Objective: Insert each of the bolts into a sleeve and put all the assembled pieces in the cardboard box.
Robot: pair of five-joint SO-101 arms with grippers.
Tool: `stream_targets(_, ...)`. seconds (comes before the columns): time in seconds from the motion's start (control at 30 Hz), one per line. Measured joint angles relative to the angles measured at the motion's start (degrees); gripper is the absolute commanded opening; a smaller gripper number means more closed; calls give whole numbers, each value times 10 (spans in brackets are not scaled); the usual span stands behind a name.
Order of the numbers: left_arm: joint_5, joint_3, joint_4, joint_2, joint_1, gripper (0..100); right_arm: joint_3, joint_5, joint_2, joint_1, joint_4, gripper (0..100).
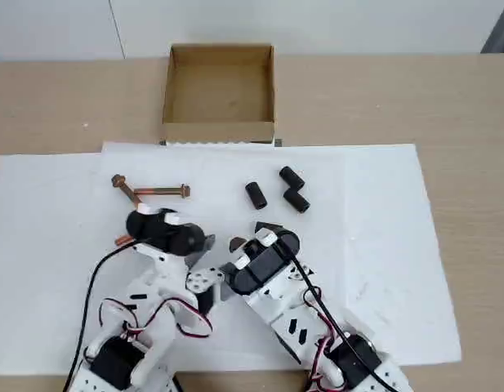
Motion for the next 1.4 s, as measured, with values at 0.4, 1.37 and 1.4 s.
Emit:
stream_targets(0.4, -2, -131, 54, 0, -14, 147, 1, 0, 1, -1, 0, 2)
stream_targets(1.37, -100, 20, 87, -1, -166, 6, -357, -63, 325, 152, 133, 2)
stream_targets(1.4, -100, 27, 87, -1, -167, 6, -385, -62, 366, 158, 124, 2)
